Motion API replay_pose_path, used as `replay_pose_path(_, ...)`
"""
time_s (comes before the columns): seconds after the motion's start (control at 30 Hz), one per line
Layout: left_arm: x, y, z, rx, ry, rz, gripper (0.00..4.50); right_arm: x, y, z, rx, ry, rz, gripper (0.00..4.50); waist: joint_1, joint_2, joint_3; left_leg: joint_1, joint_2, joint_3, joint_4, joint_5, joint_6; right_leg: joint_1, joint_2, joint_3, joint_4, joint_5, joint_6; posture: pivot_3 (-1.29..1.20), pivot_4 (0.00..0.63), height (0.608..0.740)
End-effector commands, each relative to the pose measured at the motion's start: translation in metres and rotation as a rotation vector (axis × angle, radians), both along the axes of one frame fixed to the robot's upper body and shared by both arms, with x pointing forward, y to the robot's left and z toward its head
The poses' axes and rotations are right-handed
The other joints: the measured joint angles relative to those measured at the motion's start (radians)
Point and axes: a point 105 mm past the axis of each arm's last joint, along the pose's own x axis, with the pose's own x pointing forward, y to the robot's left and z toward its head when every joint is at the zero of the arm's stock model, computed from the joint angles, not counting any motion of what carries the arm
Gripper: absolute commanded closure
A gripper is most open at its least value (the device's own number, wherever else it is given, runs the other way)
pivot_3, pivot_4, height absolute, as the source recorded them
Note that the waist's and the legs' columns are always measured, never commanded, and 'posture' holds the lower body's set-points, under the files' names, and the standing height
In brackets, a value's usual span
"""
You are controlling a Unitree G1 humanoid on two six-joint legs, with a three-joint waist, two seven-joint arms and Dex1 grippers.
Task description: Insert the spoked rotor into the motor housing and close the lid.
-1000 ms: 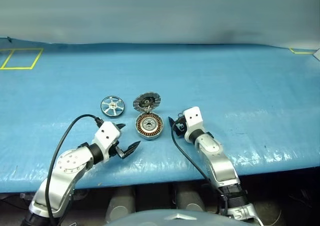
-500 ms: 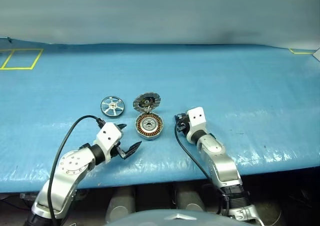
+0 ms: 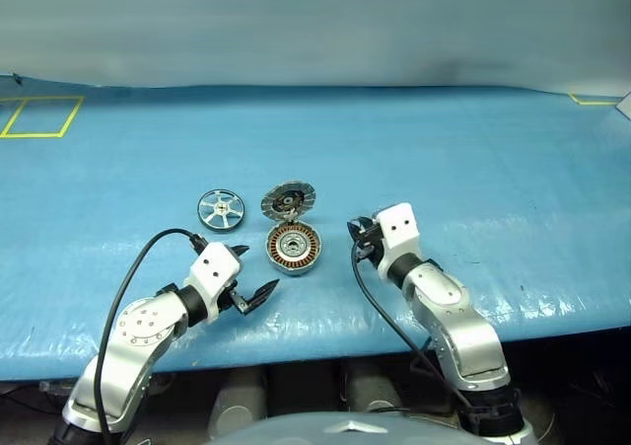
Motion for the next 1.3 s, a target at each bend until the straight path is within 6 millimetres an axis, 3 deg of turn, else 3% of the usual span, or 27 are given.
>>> replay_pose_path(0.03,0.002,-0.001,0.006,-0.014,-0.027,-0.004,0.00,-0.005,0.018,0.020,0.041,-0.045,0.065,3.83,0.000,0.000,0.000,0.000,0.000,0.000,0.000,0.000,0.000,0.000,0.000,0.000,0.000,0.000,0.000,0.00,0.150,0.740)
replay_pose_path(0.27,0.001,0.003,0.006,-0.010,-0.028,0.010,0.00,-0.009,0.071,0.010,0.084,0.012,0.230,3.83,-0.003,0.000,0.000,0.000,0.000,0.000,-0.001,0.000,0.000,0.000,0.000,0.000,-0.001,0.000,0.000,0.00,0.150,0.740)
replay_pose_path(0.43,-0.001,0.003,0.005,-0.018,-0.026,0.024,0.00,-0.010,0.091,-0.001,0.077,0.038,0.282,3.83,-0.001,0.000,0.000,-0.001,0.000,0.000,-0.001,0.000,0.000,0.000,0.000,0.000,-0.002,0.000,0.000,0.00,0.150,0.740)
replay_pose_path(1.3,-0.002,0.002,0.004,-0.032,-0.008,0.014,0.00,-0.015,0.080,-0.018,0.034,0.091,0.276,3.83,-0.001,0.000,0.000,-0.001,0.000,0.000,-0.001,0.000,0.000,0.000,0.000,-0.001,-0.002,0.000,0.000,0.00,0.150,0.740)
